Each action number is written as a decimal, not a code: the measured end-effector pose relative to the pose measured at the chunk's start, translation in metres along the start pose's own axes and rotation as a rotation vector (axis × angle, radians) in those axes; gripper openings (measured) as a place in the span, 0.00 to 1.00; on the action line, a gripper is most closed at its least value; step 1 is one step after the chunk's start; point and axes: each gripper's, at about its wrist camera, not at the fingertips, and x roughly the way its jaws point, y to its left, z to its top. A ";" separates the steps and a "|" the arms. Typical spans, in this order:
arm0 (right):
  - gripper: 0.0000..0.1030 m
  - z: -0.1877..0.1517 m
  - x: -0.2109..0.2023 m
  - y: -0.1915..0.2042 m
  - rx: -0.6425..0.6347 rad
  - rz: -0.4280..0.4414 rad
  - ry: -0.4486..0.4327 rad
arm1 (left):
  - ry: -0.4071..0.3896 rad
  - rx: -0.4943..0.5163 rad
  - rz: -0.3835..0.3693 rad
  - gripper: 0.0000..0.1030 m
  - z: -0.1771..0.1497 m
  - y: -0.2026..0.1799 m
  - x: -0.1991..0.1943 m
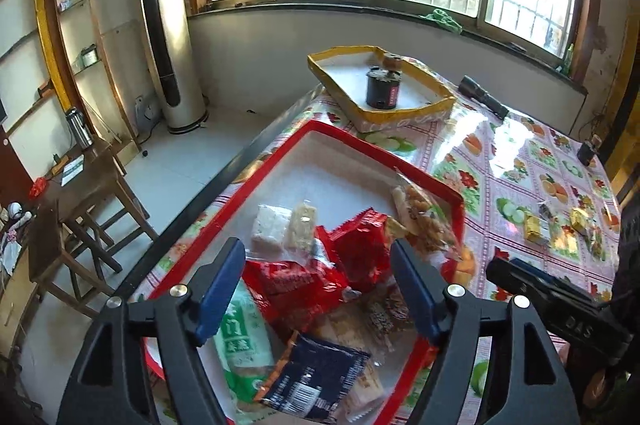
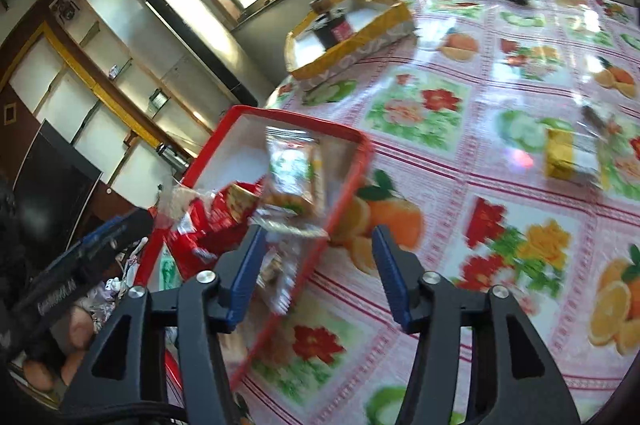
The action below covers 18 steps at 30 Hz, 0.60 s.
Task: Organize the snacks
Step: 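Move both tools to the table toward the yellow cake pack and dark-filled clear pack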
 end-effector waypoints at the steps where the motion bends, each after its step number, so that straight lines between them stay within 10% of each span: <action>1: 0.60 -0.003 -0.007 -0.007 0.008 -0.012 -0.005 | 0.004 0.002 -0.009 0.73 -0.001 -0.003 0.000; 18: 0.62 -0.023 -0.114 -0.155 0.184 -0.337 -0.123 | 0.069 0.195 -0.177 0.74 -0.018 -0.113 0.000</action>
